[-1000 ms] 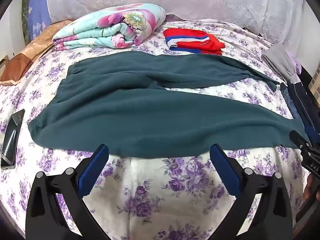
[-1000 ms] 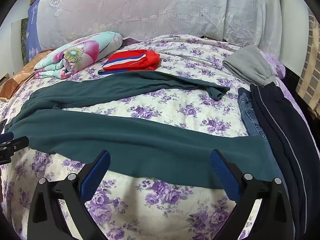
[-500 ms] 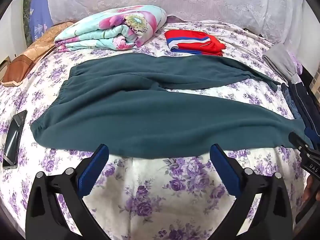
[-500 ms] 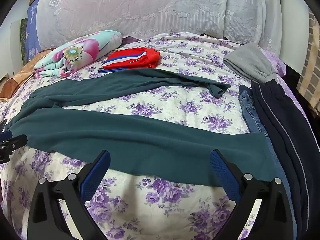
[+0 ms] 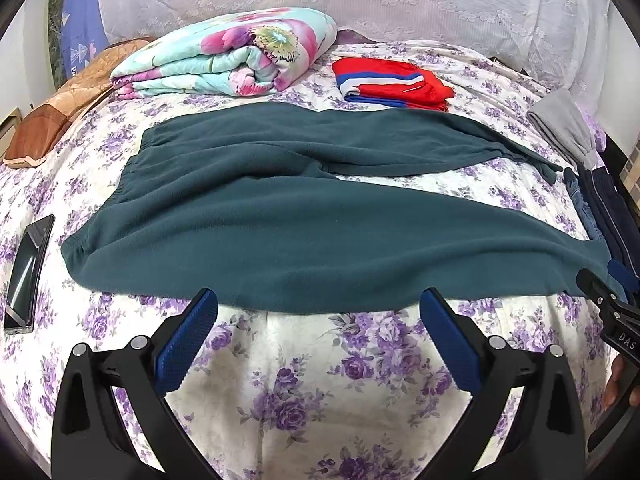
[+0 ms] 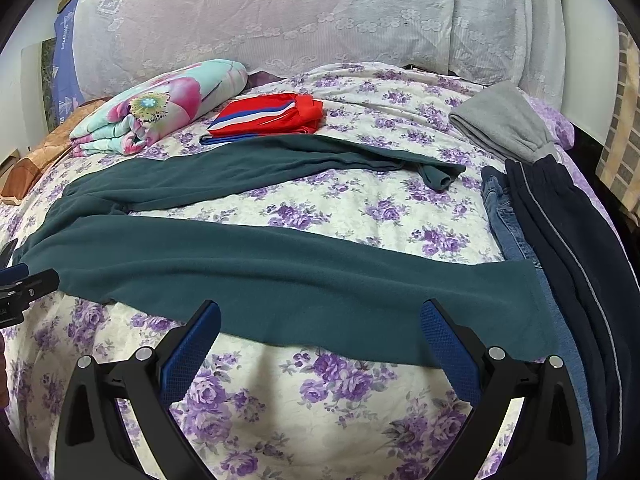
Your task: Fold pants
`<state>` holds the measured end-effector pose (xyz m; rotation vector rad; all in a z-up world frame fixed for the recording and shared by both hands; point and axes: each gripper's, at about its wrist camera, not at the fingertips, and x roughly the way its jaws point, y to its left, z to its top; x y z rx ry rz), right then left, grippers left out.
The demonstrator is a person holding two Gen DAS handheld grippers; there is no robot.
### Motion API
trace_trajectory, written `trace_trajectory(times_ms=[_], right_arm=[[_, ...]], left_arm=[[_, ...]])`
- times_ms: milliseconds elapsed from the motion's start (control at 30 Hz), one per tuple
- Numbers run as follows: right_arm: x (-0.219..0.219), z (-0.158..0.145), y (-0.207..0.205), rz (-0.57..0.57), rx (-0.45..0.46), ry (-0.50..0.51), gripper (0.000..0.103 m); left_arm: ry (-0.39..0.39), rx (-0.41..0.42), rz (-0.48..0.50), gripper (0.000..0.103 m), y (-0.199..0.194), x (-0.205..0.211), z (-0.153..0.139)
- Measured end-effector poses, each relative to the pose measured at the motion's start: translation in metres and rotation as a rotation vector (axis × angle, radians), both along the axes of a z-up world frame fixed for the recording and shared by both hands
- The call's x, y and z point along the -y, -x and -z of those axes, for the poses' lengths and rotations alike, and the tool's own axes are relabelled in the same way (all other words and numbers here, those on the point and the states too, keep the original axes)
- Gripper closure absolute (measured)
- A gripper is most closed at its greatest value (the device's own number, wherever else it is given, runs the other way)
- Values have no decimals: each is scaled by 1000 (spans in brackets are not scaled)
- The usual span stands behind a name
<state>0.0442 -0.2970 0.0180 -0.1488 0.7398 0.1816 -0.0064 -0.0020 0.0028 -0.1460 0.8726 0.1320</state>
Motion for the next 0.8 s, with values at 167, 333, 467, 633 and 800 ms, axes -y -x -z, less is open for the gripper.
trace_trajectory(times_ms=[167, 333, 467, 633, 800], right_arm=[[-3, -1, 1, -6, -3, 2, 3], [-5, 0, 2, -10, -8, 1, 3], [-6, -1, 3, -16, -7, 1, 3], [-8, -3, 1, -19, -8, 1, 3], [-8, -4, 1, -19, -9, 2, 3]], left_arm=[[-4, 0, 1, 4, 0, 0, 1], [-5, 0, 1, 4, 0, 0, 1], [-4, -1, 2, 4, 0, 0, 1], [-4, 0, 1, 4, 1, 0, 1], [-4, 0, 2, 4, 0, 1, 1]])
